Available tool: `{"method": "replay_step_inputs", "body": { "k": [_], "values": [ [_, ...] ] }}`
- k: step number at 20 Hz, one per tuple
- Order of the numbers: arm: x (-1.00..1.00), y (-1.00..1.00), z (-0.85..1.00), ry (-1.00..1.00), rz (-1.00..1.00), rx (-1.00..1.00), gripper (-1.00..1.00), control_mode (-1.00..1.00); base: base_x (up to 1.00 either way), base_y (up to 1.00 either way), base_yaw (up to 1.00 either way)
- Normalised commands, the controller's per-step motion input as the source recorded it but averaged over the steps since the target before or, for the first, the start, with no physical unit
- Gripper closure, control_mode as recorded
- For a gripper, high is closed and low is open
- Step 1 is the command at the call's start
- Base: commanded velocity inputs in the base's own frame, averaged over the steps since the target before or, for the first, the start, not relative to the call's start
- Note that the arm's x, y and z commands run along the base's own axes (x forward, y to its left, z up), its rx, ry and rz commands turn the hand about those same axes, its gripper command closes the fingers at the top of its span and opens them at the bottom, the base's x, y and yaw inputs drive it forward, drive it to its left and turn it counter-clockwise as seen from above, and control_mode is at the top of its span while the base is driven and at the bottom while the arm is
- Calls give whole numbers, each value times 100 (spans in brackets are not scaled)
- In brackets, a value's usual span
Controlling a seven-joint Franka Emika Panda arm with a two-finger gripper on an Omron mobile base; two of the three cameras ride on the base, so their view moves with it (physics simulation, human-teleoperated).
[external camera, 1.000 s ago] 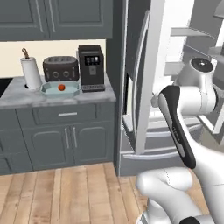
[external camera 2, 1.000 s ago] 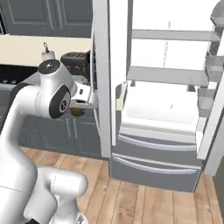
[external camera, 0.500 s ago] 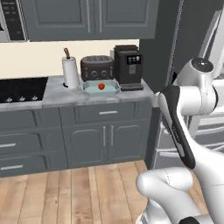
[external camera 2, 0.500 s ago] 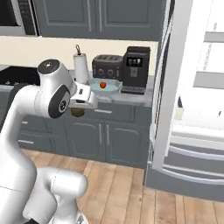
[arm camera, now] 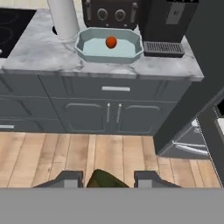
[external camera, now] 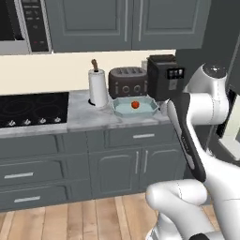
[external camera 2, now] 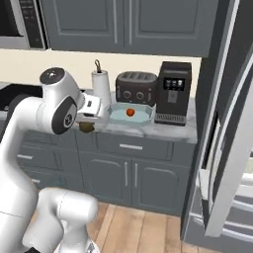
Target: Pick the apple and kiwi from the fridge and place them inside the tupperware on the counter.
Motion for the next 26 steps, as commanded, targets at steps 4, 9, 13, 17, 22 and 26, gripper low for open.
{"method": "replay_step_inputs", "body": {
  "k": [4,9,13,17,22,26],
  "values": [
    [0,0,0,0,0,0,100,100,97,2,0],
    [0,0,0,0,0,0,100,100,97,0,0],
    [0,0,0,0,0,0,100,100,77,4,0],
    [0,0,0,0,0,0,100,100,53,9,0],
    [17,7,-61,2,0,-1,100,-100,5,2,0],
    [23,6,-79,6,0,-1,100,-100,0,0,0]
  ]
}}
